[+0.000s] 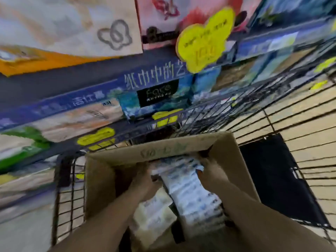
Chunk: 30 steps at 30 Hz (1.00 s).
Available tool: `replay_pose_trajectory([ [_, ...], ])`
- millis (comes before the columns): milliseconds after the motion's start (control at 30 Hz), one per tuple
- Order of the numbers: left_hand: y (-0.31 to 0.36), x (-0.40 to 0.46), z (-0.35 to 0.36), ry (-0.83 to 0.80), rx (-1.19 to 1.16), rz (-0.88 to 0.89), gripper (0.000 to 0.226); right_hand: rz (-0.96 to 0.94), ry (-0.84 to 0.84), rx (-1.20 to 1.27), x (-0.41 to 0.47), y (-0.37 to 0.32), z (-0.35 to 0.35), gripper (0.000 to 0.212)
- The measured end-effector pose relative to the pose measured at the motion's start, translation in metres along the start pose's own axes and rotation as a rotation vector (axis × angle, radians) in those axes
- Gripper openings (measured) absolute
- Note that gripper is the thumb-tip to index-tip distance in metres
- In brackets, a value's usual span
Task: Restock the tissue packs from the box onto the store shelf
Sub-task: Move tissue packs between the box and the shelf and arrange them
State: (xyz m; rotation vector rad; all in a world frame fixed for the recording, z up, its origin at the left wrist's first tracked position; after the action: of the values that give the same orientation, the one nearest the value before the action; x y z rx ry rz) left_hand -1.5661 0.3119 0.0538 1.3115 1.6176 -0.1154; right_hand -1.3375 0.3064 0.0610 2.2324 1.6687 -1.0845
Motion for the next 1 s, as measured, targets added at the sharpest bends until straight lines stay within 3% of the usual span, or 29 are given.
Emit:
replay_pose_trajectory([
  [133,-0.007,0.025,0.035,-0.109,-0.385,-0.073,0.070,-0.101,-0.032,-0.017,0.039,0.005,0.025,0.059],
  [200,-0.019,0.040,0.048,-0.058,-0.455,-0.050,0.082,-0.096,-0.073,-0.005,0.051,0.008,0.036,0.063],
  [367,-0.026,0.036,0.078,-0.040,-0.645,-0.081,0.076,-0.034,-0.155,-0.032,0.053,0.010,0.046,0.090],
  [500,-0.014,0.028,0.083,-0.018,-0.729,-0.145,0.061,-0.016,-0.102,-0.006,0.041,0.013,0.037,0.079],
  [600,-0.009,0.019,0.084,-0.019,-0.835,-0.238,0.045,0.007,-0.063,0.145,0.031,0.020,0.031,0.052],
  [700,-0.020,0.012,0.081,0.128,-0.882,-0.346,0.018,0.047,-0.004,0.262,0.017,0.022,0.026,0.034],
  [867,-0.033,-0.018,0.068,0.297,-0.572,-0.415,0.033,0.244,0.008,0.401,-0.008,0.032,0.035,0.029],
  [900,-0.037,-0.027,0.068,0.280,-0.570,-0.456,0.043,0.294,-0.029,0.486,-0.015,0.034,0.039,0.032],
  [1000,-0.048,-0.048,0.077,0.100,-0.827,-0.553,0.107,0.392,-0.204,0.585,-0.042,0.030,0.048,0.060],
])
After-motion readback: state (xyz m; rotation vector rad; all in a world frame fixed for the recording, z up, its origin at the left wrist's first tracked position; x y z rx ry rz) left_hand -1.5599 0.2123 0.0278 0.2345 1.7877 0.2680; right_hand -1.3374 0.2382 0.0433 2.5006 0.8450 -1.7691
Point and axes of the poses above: each hand's wrist, its own x-axis towards the middle knuckle, its own z-axis out of the palm, y = z × x, the point moved 6 cm from there along x, towards the middle knuckle, and after that the axes turned 1 degree about y, right-handed, at the moved point
